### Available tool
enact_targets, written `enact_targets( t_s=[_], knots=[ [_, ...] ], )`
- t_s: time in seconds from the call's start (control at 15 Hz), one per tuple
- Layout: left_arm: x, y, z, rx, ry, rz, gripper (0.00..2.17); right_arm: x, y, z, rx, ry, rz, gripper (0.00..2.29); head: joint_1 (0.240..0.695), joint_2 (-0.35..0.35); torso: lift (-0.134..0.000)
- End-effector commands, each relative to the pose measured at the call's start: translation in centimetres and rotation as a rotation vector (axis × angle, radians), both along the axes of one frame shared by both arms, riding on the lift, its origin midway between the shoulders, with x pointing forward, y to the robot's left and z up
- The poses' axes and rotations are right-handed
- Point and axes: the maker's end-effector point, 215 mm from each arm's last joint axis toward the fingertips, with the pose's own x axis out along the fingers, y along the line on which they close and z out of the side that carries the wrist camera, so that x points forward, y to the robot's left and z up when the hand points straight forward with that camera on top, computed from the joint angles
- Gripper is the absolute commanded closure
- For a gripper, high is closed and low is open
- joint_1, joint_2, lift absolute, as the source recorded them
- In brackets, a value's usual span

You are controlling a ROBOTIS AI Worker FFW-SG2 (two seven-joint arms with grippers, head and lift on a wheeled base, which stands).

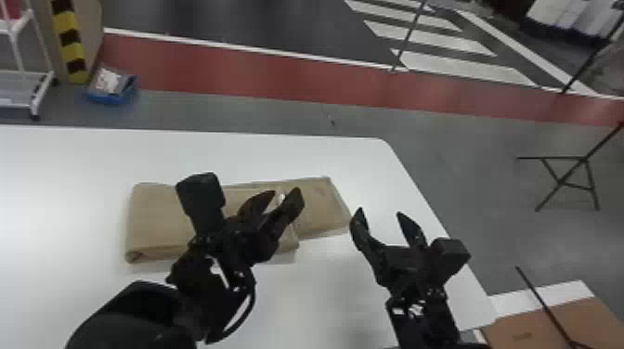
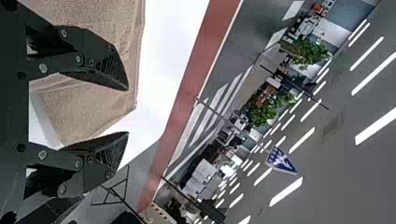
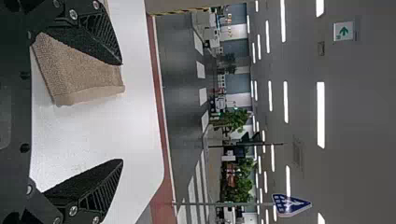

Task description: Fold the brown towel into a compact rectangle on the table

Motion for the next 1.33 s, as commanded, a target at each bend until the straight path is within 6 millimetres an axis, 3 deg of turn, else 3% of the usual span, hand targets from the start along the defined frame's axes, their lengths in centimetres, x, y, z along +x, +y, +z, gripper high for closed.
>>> enact_targets(
  t_s=[0.0, 0.13, 0.2, 0.33, 0.53, 0.73, 0.8, 0.87, 1.07, 1.27],
  knots=[
    [0.3, 0.4, -0.1, 0.010, -0.005, 0.005, 0.03, 0.0, 0.0, 0.2, 0.000, -0.004, 0.000, 0.15, 0.695, -0.350, -0.123],
    [0.7, 1.8, 0.0, 0.019, -0.012, 0.024, 0.04, 0.1, 0.2, 0.7, 0.001, -0.012, 0.003, 0.15, 0.695, -0.350, -0.123],
    [1.6, 3.8, 0.4, 0.035, -0.032, 0.054, 0.04, 0.3, 0.6, 0.7, 0.003, -0.002, 0.012, 0.15, 0.695, -0.350, -0.123],
    [3.5, 10.4, 0.3, 0.129, -0.089, 0.148, 0.04, 0.9, 2.0, -0.2, 0.012, 0.060, 0.041, 0.16, 0.695, -0.350, -0.123],
    [4.5, 20.0, -0.3, 0.338, -0.181, 0.245, 0.07, 2.4, 5.8, -0.7, 0.029, 0.128, 0.125, 0.22, 0.695, -0.347, -0.123],
    [5.2, 30.4, 0.2, 0.401, -0.188, 0.375, 0.07, 3.1, 9.2, -1.8, 0.033, 0.207, 0.201, 0.22, 0.695, -0.242, -0.123],
    [5.5, 33.1, 0.6, 0.416, -0.191, 0.410, 0.09, 3.3, 9.8, -1.9, 0.034, 0.221, 0.213, 0.22, 0.695, -0.158, -0.123],
    [5.9, 35.7, 1.5, 0.432, -0.202, 0.441, 0.09, 3.6, 10.3, -2.2, 0.041, 0.241, 0.220, 0.22, 0.695, -0.117, -0.123],
    [6.3, 40.5, 2.8, 0.488, -0.225, 0.489, 0.09, 4.1, 11.7, -3.4, 0.042, 0.308, 0.247, 0.22, 0.695, -0.002, -0.123],
    [6.3, 41.0, 3.1, 0.493, -0.229, 0.492, 0.09, 5.4, 12.8, -4.5, 0.018, 0.357, 0.256, 0.29, 0.695, 0.044, -0.123]
  ],
)
